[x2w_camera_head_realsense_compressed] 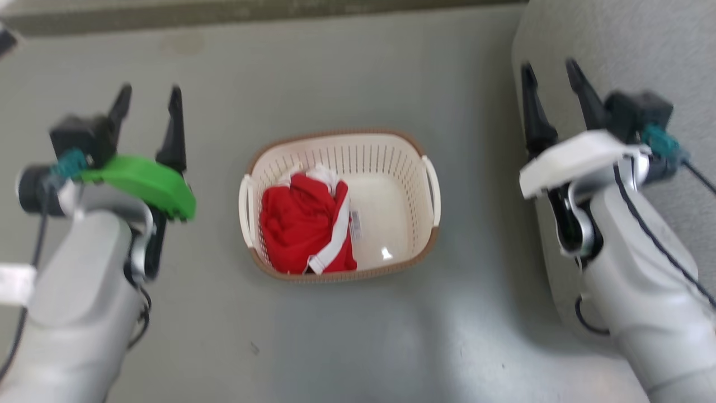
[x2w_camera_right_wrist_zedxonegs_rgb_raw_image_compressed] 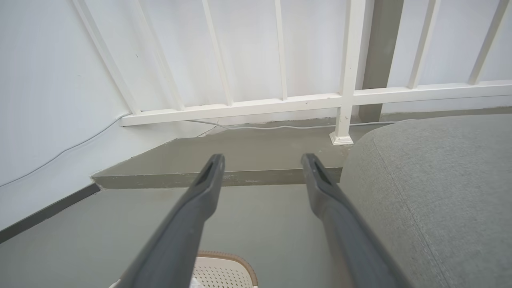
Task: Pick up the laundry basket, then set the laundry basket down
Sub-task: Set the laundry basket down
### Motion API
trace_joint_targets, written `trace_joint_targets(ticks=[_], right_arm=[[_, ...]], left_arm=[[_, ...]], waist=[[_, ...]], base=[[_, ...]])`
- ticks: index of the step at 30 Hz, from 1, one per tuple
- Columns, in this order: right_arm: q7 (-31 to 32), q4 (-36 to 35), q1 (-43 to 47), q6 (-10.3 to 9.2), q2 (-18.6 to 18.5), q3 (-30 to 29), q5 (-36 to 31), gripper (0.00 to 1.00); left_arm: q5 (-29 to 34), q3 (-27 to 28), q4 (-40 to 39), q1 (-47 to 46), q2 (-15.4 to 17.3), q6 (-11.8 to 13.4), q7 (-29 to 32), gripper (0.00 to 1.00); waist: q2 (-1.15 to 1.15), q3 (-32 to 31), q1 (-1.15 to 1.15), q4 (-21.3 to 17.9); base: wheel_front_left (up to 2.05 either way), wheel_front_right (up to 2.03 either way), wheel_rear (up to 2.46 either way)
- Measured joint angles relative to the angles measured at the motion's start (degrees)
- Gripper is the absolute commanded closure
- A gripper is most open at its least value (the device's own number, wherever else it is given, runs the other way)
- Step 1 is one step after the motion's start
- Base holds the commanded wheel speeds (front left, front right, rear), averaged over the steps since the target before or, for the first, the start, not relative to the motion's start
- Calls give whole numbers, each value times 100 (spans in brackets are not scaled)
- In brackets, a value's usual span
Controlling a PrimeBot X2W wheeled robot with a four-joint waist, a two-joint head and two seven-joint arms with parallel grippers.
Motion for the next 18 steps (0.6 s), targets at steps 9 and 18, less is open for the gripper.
trace_joint_targets(ticks=[9,18], right_arm=[[0,-361,1099,-41,-23,-229,-167,0],[0,-541,2227,-85,-41,-475,-248,0]], left_arm=[[231,151,-621,1184,-9,101,0,0],[249,230,-1009,2305,-140,182,0,0]], waist=[[0,-745,0,7],[0,-1465,0,39]], base=[[0,0,0],[0,0,0]])
